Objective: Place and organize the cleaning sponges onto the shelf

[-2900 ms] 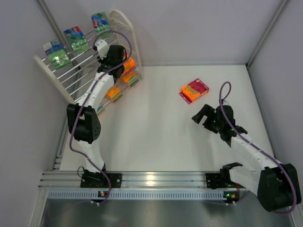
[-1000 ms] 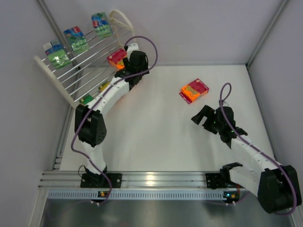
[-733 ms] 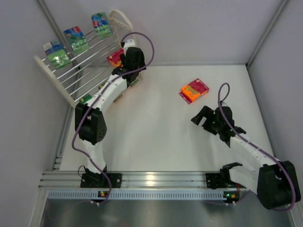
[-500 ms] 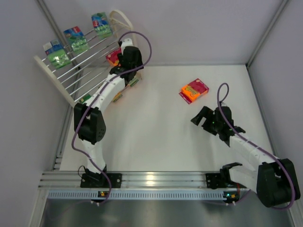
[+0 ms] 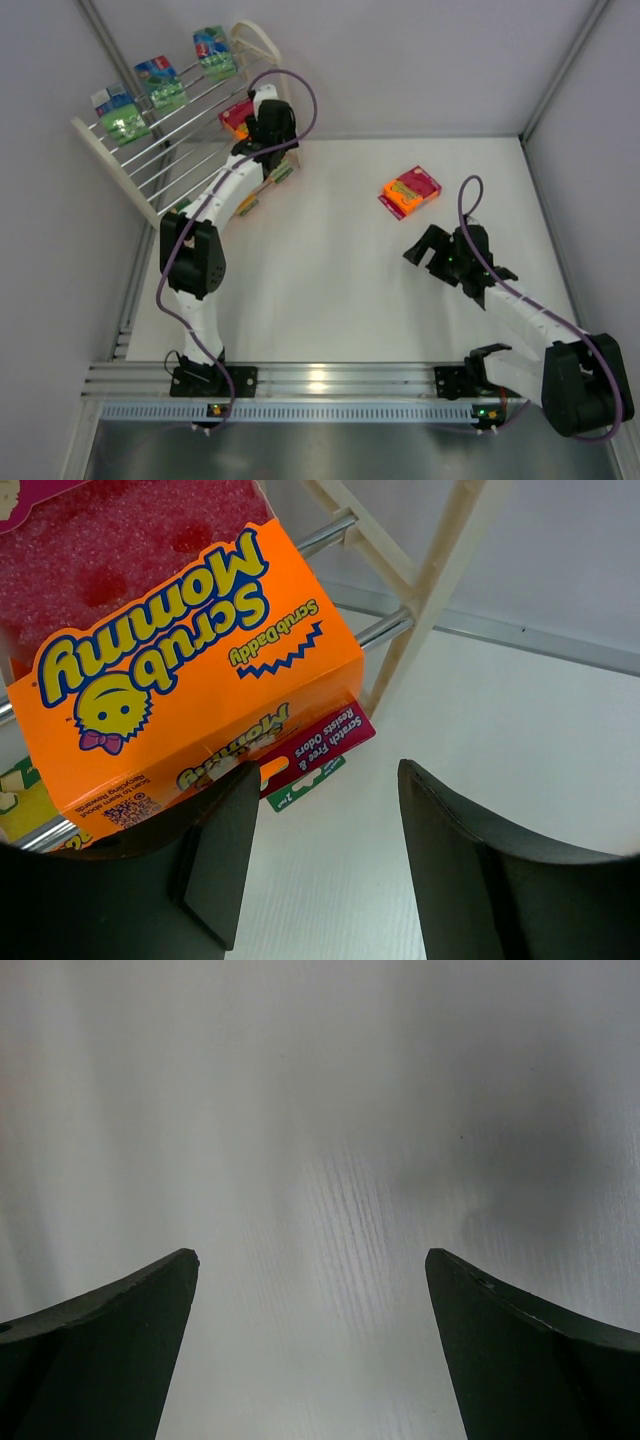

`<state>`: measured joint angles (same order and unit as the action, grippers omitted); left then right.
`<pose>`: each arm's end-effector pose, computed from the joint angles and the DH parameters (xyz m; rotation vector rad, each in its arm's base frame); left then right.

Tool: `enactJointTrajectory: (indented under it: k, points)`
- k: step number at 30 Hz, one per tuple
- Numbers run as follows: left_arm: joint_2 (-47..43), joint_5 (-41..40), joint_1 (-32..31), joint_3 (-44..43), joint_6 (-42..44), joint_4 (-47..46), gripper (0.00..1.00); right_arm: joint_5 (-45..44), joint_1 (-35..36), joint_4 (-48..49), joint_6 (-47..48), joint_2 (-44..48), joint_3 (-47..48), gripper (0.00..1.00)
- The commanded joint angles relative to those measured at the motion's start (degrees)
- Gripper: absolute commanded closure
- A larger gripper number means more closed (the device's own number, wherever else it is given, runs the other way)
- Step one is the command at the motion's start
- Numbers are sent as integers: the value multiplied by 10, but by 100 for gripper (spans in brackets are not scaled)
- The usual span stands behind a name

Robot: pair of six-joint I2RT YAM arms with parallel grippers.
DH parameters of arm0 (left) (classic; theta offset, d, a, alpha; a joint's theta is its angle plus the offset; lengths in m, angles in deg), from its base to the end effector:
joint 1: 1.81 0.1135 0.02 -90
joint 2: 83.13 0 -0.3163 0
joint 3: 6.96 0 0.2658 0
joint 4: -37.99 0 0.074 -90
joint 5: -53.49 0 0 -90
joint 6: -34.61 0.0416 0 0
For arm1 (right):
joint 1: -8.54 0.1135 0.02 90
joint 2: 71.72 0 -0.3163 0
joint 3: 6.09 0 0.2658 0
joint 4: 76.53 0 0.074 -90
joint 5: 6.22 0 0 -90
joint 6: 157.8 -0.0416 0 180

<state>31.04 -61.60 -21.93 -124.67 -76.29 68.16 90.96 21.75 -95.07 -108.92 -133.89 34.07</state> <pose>0.4893 -0.1605 0.3684 -0.2840 1.9684 -0.0155 0.1997 0.0522 0.2187 0.5016 2.3003 0.6261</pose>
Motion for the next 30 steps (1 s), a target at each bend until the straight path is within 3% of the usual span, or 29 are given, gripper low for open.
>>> enactJointTrajectory:
  k: [1, 7, 13, 18, 21, 23, 26, 30]
  points:
    - [-2, -4, 5, -31, 12, -26, 37, -13, -6, 22, 7, -1, 31, 1]
    - [2, 1, 9, -39, 17, -25, 37, -21, -6, 14, 14, -8, 49, 0]
    - [-28, 62, 8, -36, 7, -24, 36, -59, -7, 6, 18, -25, 101, 1]
    - [-117, 121, -11, 37, 17, -24, 25, -161, -8, 0, 3, -85, 174, 1]
    - [-171, 111, -43, 101, 46, -24, 20, -187, -19, 9, -12, -129, 217, 1]
    - [-197, 82, -78, 135, 57, -23, 7, -192, -26, 12, -27, -151, 250, 1]
    - [-234, 83, -107, 190, 46, -24, 2, -224, -36, 13, -44, -193, 284, 1]
    - [-281, 129, -111, 252, -3, -23, 2, -248, -45, 28, -49, -255, 317, 2]
